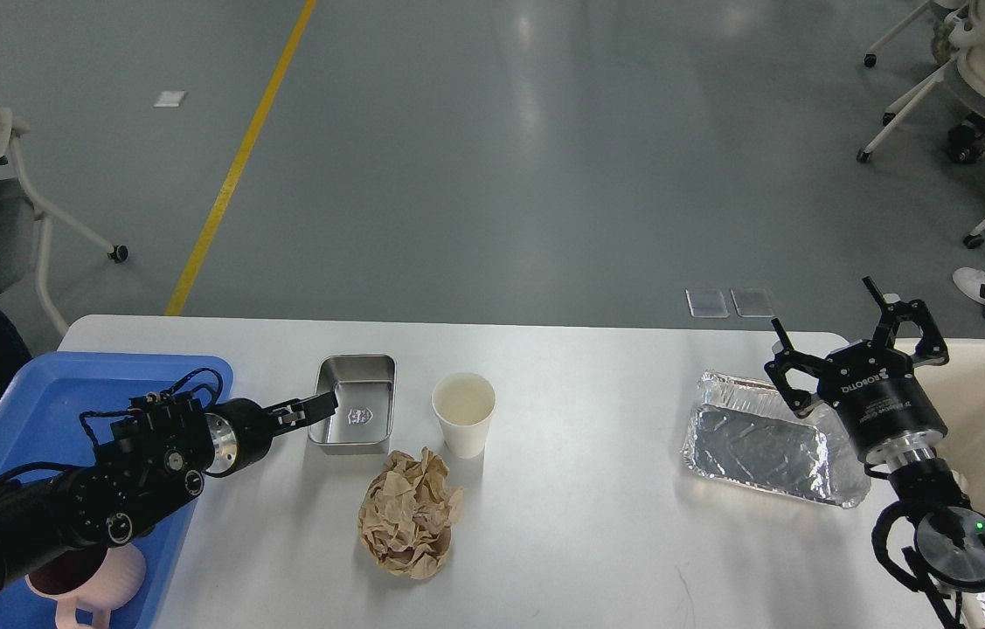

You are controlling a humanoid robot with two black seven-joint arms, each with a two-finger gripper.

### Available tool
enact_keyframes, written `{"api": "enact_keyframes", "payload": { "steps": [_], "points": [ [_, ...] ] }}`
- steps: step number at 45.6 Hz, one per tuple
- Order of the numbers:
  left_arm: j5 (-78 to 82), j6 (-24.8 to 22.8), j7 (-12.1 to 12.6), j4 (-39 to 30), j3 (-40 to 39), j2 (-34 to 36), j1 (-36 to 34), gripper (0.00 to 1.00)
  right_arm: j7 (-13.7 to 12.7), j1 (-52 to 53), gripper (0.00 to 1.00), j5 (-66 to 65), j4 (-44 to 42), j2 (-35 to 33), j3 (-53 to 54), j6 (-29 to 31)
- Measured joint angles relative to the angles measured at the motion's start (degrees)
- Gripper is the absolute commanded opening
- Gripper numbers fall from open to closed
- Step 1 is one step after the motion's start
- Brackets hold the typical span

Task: Tidy desktop
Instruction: 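Reach the left gripper to the steel box and grasp it, then lift the steel box and place it in the blue tray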

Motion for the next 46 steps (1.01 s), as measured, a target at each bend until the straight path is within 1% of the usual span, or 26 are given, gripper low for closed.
{"api": "enact_keyframes", "payload": {
  "steps": [4, 7, 15, 19, 21, 35, 42, 46],
  "points": [
    [0.00, -0.40, 0.00, 0.73, 0.12, -0.92, 0.07, 0.56, 0.00, 0.00, 1.00, 0.00, -0.05, 0.00, 0.01, 0.00],
    [0.00, -0.92, -0.01, 1.21, 0.51, -1.39, 0.10, 0.51, 0.00, 0.00, 1.00, 0.00, -0.06, 0.00, 0.01, 0.00],
    [0.00, -1.84, -0.08, 2.64, 2.96, -2.41, -0.19, 0.26, 0.00, 0.00, 1.00, 0.00, -0.14, 0.00, 0.01, 0.00],
    [0.00, -2.12, -0.10, 3.48, 3.63, -2.98, -0.36, 0.08, 0.00, 0.00, 1.00, 0.00, -0.19, 0.00, 0.01, 0.01],
    [0.00, -2.47, -0.13, 3.80, 3.76, -3.11, -0.42, 0.01, 0.00, 0.00, 1.00, 0.00, -0.22, 0.00, 0.01, 0.01],
    [-0.51, -4.16, -0.76, 4.03, 3.82, -3.20, -1.69, 0.00, 0.00, 0.23, 1.00, 0.00, -0.49, 0.25, 0.02, 0.03],
    [-0.52, -5.92, -0.76, 2.63, 3.82, -1.35, -3.01, 0.00, 0.00, 0.35, 1.00, 0.00, -0.50, 0.34, -0.08, 0.03],
    [-0.47, -6.80, -0.66, 0.62, 3.82, 1.14, -4.30, 0.00, 0.00, 0.37, 1.00, 0.00, -0.51, 0.35, -0.11, 0.03]
  ]
}}
